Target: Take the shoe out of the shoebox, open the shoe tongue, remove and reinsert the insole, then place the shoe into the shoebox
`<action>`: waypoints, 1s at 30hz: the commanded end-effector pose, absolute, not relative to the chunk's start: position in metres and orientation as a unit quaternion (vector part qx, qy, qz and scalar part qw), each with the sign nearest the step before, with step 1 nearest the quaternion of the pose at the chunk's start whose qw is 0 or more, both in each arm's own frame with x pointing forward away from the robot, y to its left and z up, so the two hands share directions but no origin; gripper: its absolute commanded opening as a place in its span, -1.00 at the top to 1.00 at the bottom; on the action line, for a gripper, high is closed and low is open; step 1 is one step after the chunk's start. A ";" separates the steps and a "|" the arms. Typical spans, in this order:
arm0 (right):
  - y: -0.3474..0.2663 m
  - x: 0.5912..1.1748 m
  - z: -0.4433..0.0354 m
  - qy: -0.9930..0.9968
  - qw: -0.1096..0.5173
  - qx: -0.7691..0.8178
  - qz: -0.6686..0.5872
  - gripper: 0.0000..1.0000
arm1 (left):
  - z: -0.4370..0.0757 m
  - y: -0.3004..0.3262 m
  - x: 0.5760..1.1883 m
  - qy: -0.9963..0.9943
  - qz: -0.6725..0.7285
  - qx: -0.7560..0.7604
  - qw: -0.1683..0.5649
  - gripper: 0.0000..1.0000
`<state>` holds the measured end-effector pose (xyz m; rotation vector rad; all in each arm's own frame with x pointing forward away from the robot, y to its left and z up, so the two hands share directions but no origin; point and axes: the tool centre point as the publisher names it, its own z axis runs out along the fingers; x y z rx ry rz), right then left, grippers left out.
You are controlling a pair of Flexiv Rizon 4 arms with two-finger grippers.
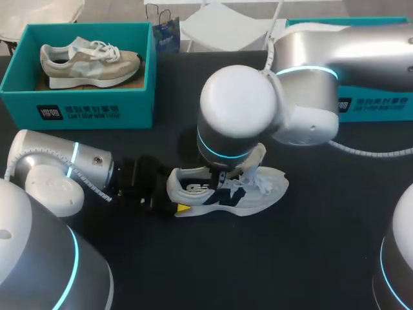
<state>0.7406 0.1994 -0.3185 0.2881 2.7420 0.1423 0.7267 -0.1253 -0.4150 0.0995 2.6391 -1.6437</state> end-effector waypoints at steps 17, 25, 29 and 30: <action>0.230 0.750 -0.369 0.997 0.011 -0.066 -0.047 1.00 | -0.419 -0.126 0.725 0.849 -0.528 0.033 0.015 1.00; 0.222 0.757 -0.368 0.998 0.044 -0.025 -0.042 1.00 | -0.419 -0.126 0.725 0.849 -0.528 0.033 0.015 1.00; 0.218 0.759 -0.369 0.998 0.049 -0.014 -0.045 1.00 | -0.419 -0.126 0.725 0.849 -0.528 0.033 0.015 1.00; 0.218 0.759 -0.369 0.998 0.049 -0.013 -0.045 1.00 | -0.419 -0.126 0.725 0.849 -0.528 0.033 0.015 1.00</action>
